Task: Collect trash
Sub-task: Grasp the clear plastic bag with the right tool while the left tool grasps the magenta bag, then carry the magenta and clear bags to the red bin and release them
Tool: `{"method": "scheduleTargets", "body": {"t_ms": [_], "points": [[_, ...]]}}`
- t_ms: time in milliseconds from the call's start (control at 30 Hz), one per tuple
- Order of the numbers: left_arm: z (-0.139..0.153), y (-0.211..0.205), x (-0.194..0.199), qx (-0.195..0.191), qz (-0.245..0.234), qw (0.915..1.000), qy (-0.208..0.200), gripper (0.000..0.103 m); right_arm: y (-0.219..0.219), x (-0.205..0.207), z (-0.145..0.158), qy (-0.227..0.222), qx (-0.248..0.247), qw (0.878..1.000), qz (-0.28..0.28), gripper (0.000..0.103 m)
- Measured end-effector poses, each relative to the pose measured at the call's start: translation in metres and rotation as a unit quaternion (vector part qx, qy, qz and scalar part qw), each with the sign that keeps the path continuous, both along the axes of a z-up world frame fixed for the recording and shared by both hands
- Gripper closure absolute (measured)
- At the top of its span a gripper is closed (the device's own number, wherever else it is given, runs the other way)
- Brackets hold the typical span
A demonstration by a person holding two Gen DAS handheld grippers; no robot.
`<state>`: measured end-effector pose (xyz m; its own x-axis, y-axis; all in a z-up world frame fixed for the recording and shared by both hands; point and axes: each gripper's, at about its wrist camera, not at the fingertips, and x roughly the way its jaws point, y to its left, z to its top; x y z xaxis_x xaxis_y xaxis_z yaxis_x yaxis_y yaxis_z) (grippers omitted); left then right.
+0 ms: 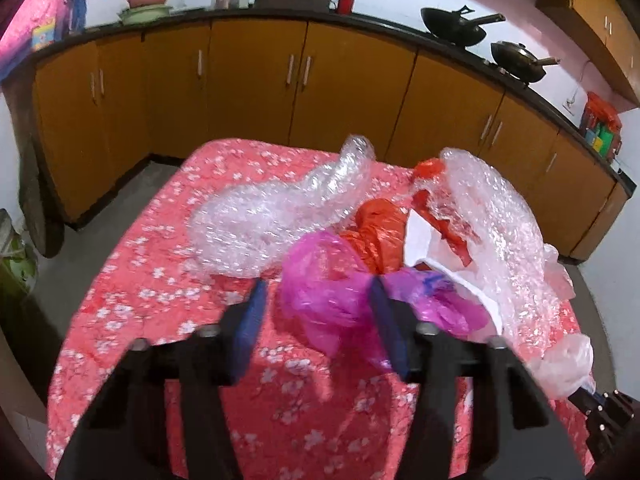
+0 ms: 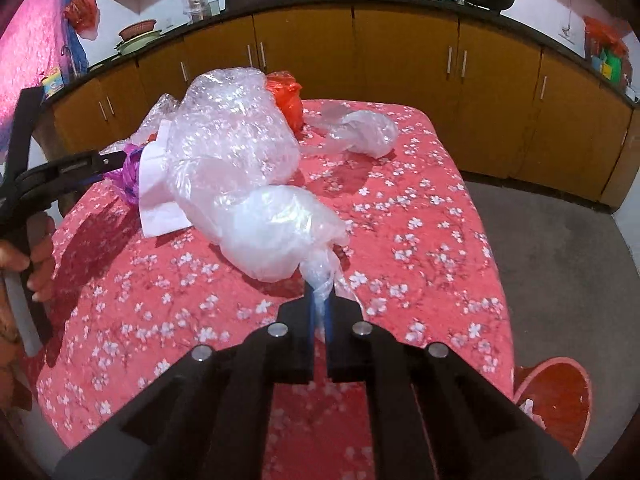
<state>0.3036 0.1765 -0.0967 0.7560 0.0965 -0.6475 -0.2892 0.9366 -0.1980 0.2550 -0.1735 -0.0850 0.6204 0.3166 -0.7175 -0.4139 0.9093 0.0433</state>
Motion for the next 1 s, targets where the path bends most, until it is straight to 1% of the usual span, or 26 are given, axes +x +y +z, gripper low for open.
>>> {"method": "scheduleTargets", "body": {"t_ms": [33, 100, 167, 300, 433, 600, 800, 1000], "points": [[0.000, 0.000, 0.001, 0.000, -0.003, 1.0000, 0.003, 0.076, 0.000, -0.001, 0.001, -0.002, 0.000, 1.000, -0.001, 0.098], [0.002, -0.002, -0.001, 0.008, -0.008, 0.9999, 0.003, 0.088, -0.002, -0.003, 0.003, -0.004, 0.002, 1.000, -0.003, 0.098], [0.006, -0.003, -0.009, 0.010, -0.014, 0.9998, -0.002, 0.091, -0.004, -0.005, 0.005, -0.008, 0.006, 1.000, -0.004, 0.098], [0.016, -0.006, -0.034, 0.029, -0.022, 0.9992, -0.016, 0.092, -0.007, -0.013, 0.014, -0.023, 0.008, 1.000, -0.003, 0.098], [0.031, -0.004, -0.060, 0.023, -0.022, 0.9989, -0.034, 0.092, -0.010, -0.023, 0.023, -0.046, 0.001, 0.999, -0.004, 0.098], [0.057, -0.012, -0.079, 0.020, -0.028, 0.9974, -0.064, 0.092, -0.017, -0.032, 0.034, -0.064, 0.001, 0.998, -0.016, 0.098], [0.081, -0.034, -0.086, 0.030, -0.051, 0.9939, -0.094, 0.093, -0.028, -0.039, 0.044, -0.079, 0.007, 0.996, -0.038, 0.098], [0.091, -0.055, -0.086, 0.033, -0.072, 0.9910, -0.107, 0.093, -0.041, -0.044, 0.052, -0.089, 0.008, 0.994, -0.056, 0.098]]}}
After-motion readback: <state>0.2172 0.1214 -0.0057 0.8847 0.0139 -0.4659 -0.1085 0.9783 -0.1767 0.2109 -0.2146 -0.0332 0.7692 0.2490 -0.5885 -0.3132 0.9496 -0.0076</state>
